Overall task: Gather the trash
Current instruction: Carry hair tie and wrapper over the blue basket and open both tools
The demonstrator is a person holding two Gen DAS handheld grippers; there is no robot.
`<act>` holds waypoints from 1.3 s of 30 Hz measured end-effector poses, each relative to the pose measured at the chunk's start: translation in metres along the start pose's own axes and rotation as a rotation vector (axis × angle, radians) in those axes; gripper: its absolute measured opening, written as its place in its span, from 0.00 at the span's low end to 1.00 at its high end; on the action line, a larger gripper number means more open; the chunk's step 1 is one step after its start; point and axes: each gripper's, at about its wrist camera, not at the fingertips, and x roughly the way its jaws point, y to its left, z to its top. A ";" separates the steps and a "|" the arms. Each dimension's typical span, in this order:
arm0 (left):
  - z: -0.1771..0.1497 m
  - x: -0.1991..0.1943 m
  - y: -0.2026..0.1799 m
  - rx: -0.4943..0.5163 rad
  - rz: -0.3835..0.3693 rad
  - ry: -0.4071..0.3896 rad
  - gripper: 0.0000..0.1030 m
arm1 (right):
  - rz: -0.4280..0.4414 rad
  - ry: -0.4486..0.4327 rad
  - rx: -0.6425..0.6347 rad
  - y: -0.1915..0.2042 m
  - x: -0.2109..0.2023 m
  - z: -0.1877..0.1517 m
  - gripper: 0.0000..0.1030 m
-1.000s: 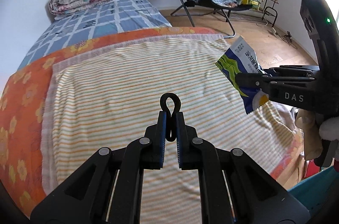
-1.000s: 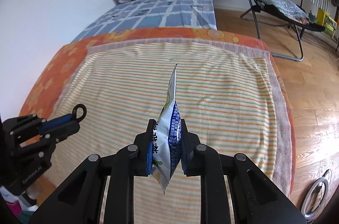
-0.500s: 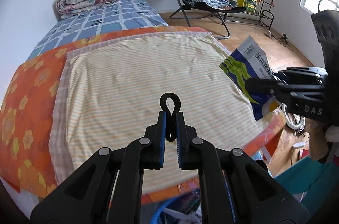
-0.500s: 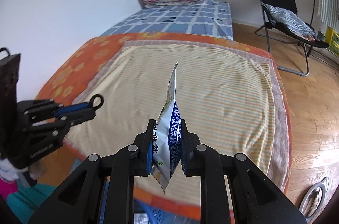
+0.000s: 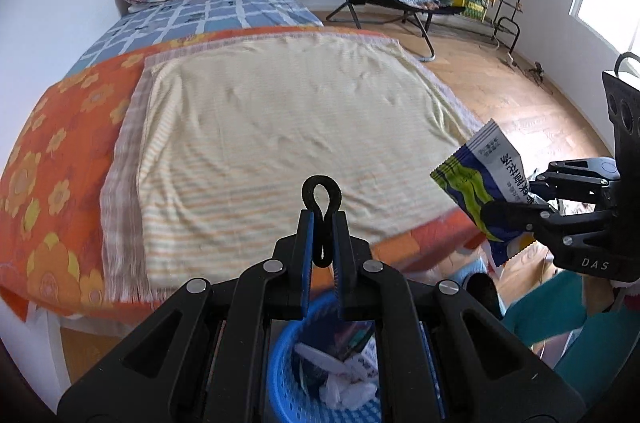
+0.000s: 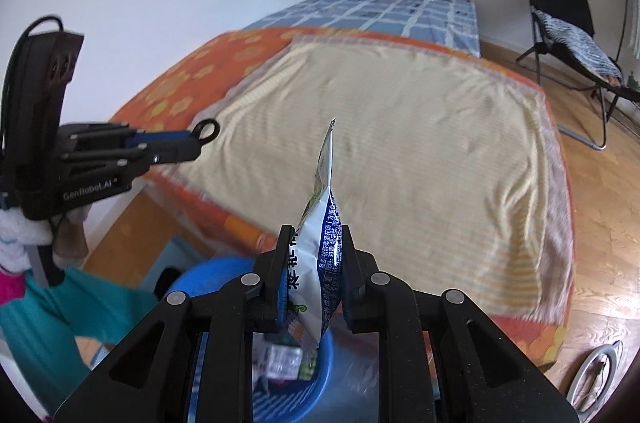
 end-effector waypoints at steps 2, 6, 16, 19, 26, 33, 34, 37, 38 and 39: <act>-0.010 0.002 -0.003 0.010 0.002 0.015 0.07 | 0.003 0.021 -0.021 0.007 0.004 -0.012 0.18; -0.030 0.007 -0.006 0.016 -0.003 0.048 0.07 | 0.031 0.071 -0.032 0.016 0.013 -0.034 0.18; -0.075 0.030 -0.008 -0.008 -0.019 0.160 0.07 | 0.070 0.201 -0.075 0.035 0.040 -0.077 0.18; -0.088 0.037 -0.007 -0.021 -0.023 0.195 0.07 | 0.087 0.236 -0.072 0.036 0.047 -0.086 0.18; -0.116 0.054 -0.010 -0.041 -0.032 0.274 0.07 | 0.105 0.296 -0.069 0.043 0.059 -0.101 0.18; -0.127 0.061 -0.010 -0.059 -0.036 0.313 0.07 | 0.116 0.328 -0.073 0.047 0.065 -0.106 0.18; -0.127 0.062 -0.011 -0.058 -0.035 0.316 0.07 | 0.119 0.332 -0.071 0.047 0.066 -0.107 0.19; -0.127 0.064 -0.013 -0.053 -0.033 0.322 0.07 | 0.121 0.335 -0.069 0.047 0.066 -0.107 0.19; -0.127 0.065 -0.013 -0.053 -0.032 0.323 0.07 | 0.120 0.337 -0.069 0.046 0.066 -0.107 0.19; -0.126 0.066 -0.013 -0.053 -0.029 0.325 0.07 | 0.119 0.340 -0.067 0.046 0.067 -0.108 0.19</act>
